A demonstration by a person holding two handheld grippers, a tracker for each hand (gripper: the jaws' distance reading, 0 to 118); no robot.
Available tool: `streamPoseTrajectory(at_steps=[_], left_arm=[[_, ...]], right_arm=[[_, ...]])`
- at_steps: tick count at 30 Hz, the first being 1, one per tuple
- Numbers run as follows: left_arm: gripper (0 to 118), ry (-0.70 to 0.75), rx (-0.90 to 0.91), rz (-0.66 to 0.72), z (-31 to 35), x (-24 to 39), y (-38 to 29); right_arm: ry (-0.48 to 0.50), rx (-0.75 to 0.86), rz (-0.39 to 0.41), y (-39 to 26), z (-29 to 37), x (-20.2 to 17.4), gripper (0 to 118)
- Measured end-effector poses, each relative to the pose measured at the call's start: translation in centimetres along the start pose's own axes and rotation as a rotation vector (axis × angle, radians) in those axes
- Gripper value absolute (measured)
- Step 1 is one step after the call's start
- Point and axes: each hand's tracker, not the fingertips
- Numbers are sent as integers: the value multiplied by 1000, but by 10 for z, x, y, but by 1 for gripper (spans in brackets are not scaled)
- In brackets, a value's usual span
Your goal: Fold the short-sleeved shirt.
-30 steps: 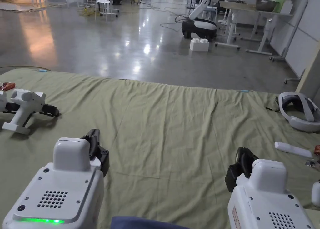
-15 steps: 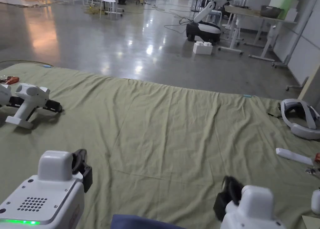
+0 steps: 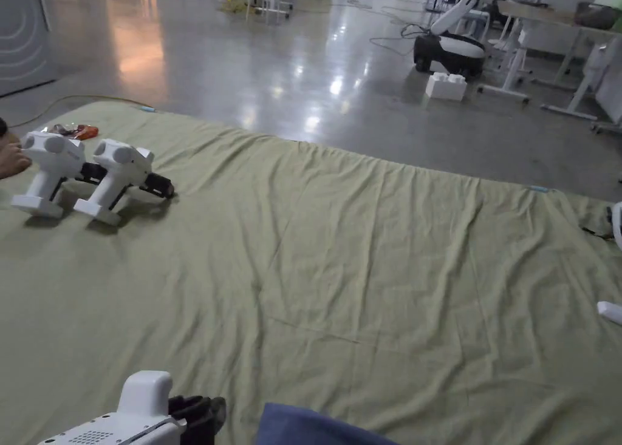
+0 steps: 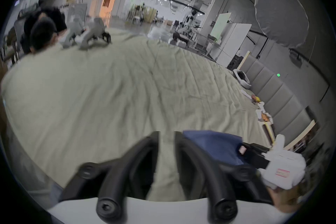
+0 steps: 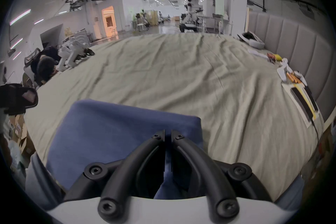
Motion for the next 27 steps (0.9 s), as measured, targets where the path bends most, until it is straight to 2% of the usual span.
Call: streamPoseTrajectory(at_steps=[1, 2, 8, 12, 16, 19, 27], left_arm=[[73, -46, -30, 47, -3, -7, -1], [76, -84, -53, 79, -6, -12, -1], [78, -308, -195, 212, -36, -36, 6], [78, -479, -389, 319, -73, -45, 2], [78, -523, -438, 393, -97, -51, -11], [78, -616, -442, 475, -109, -60, -15], [77, -694, -527, 433, -98, -26, -9]], right_arm=[[7, -9, -11, -1, -2, 3, 8], [13, -12, -12, -3, -3, 5, 8], [18, -5, 53, -6, 0, 3, 8], [30, -9, 39, -5, 0, 6, 8], [37, -12, 36, -4, 1, 7, 8], [40, -15, 34, -3, 1, 8, 8], [42, -20, 33, -3, 0, 8, 8]])
